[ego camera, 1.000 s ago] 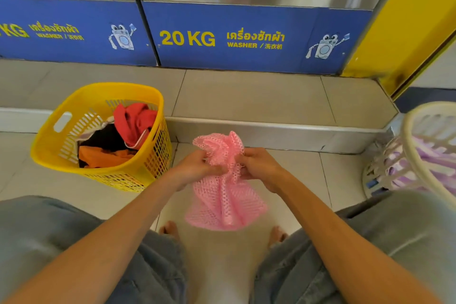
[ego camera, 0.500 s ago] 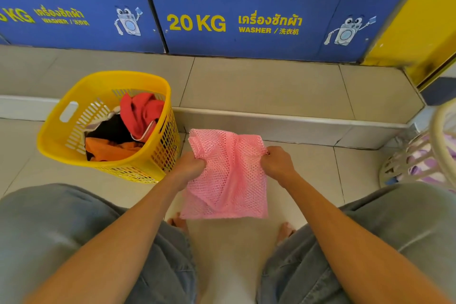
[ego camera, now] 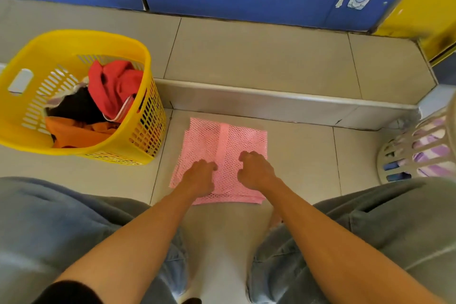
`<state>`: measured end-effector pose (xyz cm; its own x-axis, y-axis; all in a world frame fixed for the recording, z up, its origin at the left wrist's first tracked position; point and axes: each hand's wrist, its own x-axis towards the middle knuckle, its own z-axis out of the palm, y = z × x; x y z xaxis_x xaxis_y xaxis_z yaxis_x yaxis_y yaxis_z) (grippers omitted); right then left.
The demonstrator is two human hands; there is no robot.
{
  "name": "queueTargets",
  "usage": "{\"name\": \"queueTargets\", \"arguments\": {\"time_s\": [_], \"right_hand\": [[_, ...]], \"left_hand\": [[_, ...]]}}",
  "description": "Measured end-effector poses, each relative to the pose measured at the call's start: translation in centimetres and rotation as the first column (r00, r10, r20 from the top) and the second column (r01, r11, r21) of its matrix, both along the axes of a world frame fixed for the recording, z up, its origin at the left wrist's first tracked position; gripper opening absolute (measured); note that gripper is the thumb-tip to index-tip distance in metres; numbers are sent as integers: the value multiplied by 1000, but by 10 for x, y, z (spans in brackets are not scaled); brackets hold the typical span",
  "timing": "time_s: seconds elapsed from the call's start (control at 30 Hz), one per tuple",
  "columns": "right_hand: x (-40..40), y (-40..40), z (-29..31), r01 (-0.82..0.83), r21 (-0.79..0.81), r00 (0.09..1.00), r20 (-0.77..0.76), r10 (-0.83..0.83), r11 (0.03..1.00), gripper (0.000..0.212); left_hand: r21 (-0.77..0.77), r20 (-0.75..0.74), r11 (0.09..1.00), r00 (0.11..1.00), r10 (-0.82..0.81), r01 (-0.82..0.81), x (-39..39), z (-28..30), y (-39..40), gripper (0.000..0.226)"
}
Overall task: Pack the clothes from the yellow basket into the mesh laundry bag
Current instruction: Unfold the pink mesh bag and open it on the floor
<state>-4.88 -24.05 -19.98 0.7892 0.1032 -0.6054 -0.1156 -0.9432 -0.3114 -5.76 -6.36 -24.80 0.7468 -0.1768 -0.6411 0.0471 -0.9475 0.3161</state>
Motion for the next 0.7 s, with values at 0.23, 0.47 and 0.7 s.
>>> {"name": "queueTargets", "arguments": {"time_s": [0.23, 0.47, 0.7], "right_hand": [[-2, -5, -32, -65, -52, 992, -112, 59, 997, 43], [10, -2, -29, 15, -66, 1000, -18, -17, 998, 33], [14, 1, 0, 163, 28, 987, 7, -164, 986, 26]], "left_hand": [[160, 140, 969, 967, -212, 189, -11, -43, -12, 58], [-148, 57, 979, 987, 153, -143, 14, -29, -4, 21], [-312, 23, 892, 936, 353, -328, 26, 10, -8, 24]]}}
